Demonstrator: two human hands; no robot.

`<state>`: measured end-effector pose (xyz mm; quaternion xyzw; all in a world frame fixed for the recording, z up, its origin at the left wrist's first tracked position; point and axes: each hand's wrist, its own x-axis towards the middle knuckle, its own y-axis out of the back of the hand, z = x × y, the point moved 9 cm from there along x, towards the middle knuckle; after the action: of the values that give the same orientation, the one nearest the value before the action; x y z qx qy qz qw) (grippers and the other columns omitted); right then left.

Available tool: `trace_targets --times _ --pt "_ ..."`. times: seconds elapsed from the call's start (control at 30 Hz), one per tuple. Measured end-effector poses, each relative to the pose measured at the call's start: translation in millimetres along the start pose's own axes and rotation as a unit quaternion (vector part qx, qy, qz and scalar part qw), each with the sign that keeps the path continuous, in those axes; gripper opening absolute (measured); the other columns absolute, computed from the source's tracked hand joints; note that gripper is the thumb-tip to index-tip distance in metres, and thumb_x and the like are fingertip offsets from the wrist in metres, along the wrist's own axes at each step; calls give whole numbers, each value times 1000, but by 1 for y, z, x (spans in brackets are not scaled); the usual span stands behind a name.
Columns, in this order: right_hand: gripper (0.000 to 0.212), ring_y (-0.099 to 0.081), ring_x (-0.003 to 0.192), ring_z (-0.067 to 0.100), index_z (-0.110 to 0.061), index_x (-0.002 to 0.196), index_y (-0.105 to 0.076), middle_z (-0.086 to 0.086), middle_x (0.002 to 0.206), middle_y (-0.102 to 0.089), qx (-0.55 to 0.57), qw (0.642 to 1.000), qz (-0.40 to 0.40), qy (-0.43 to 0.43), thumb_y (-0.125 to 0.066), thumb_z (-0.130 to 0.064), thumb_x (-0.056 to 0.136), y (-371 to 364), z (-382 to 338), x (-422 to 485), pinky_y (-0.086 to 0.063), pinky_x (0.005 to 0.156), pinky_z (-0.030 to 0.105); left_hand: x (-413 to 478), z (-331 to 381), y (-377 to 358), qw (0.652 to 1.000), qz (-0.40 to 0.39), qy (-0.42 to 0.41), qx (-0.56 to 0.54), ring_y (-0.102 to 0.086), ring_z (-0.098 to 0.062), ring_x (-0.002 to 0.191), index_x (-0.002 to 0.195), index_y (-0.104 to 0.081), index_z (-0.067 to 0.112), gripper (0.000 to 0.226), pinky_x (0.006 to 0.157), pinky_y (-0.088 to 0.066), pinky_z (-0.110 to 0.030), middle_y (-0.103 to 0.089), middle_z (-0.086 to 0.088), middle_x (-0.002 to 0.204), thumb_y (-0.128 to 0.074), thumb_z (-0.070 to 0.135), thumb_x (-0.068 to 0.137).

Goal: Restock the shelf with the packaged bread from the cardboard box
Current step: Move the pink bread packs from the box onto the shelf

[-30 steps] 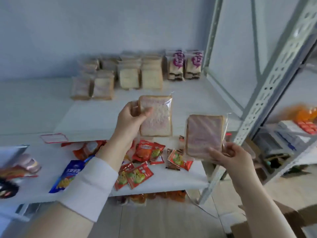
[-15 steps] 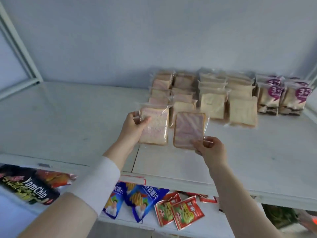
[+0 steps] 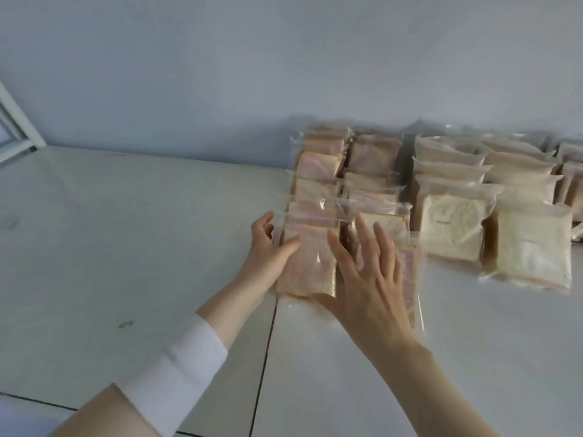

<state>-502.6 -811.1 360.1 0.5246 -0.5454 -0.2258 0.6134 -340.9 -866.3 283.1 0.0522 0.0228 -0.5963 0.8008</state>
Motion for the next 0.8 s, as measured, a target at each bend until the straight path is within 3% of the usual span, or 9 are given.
trace_targets --times 0.07,0.17,0.27,0.33,0.4,0.47,0.67,0.73,0.8 --pt "98 -25 137 45 -20 141 -39 20 150 -29 -40 996 -71 18 -79 -52 56 -16 -9 14 -20 107 57 14 6 1 999 -21 19 -30 -41 -13 125 139 -23 24 71 103 -35 -30 -34 -3 142 -64 33 83" --pt "95 -5 143 41 -30 146 -20 13 156 -7 -36 993 -113 10 -73 -46 69 -29 -7 21 1 111 53 50 26 -5 998 -46 32 -33 -37 -15 130 141 -25 22 64 113 -26 -38 -35 -3 145 -50 48 88" --pt "95 1 143 40 -35 146 -9 10 157 3 -31 991 -132 -17 -70 -41 75 -33 -7 24 11 110 51 86 54 -18 997 -64 14 -38 -46 -16 121 124 -48 27 39 105 -36 -35 -54 2 126 -41 49 92" --pt "101 -17 140 44 -33 145 -13 16 156 -12 -51 987 -144 -41 -78 -36 68 -30 -8 28 -2 111 56 105 64 -24 997 -81 3 -10 -50 -14 111 110 -55 32 26 91 -42 -30 -58 9 111 -49 47 90" --pt "110 -45 124 47 -24 140 -35 23 141 -43 -65 989 -118 -55 -92 -26 46 -23 -13 34 -28 102 62 119 61 -29 991 -111 2 77 -50 -17 113 121 -51 27 44 85 -42 -30 -51 3 122 -62 46 82" --pt "113 -55 115 45 -21 136 -45 25 129 -54 -90 989 -100 -58 -95 -20 34 -19 -17 38 -36 96 63 127 57 -32 979 -134 -4 152 -50 -20 113 120 -50 25 48 81 -41 -29 -48 -1 125 -68 41 78" --pt "104 -56 113 44 -15 124 -60 27 120 -59 -116 987 -90 -70 -94 -14 25 -17 -24 52 -41 96 59 137 72 -25 973 -105 -81 189 -59 -21 102 103 -61 13 27 89 -47 -34 -64 -8 112 -71 22 80" --pt "95 -52 117 46 -11 121 -62 29 125 -56 -121 986 -85 -74 -92 -6 31 -19 -25 57 -39 97 59 134 81 -21 976 -97 -118 156 -62 -20 95 88 -62 16 14 89 -50 -35 -67 -2 99 -72 19 79" --pt "89 -38 131 45 -12 131 -52 28 139 -42 -128 984 -99 -79 -83 0 49 -21 -26 64 -26 107 57 134 86 -17 977 -96 -145 123 -62 -13 86 74 -58 23 15 84 -50 -30 -65 10 87 -71 16 80"
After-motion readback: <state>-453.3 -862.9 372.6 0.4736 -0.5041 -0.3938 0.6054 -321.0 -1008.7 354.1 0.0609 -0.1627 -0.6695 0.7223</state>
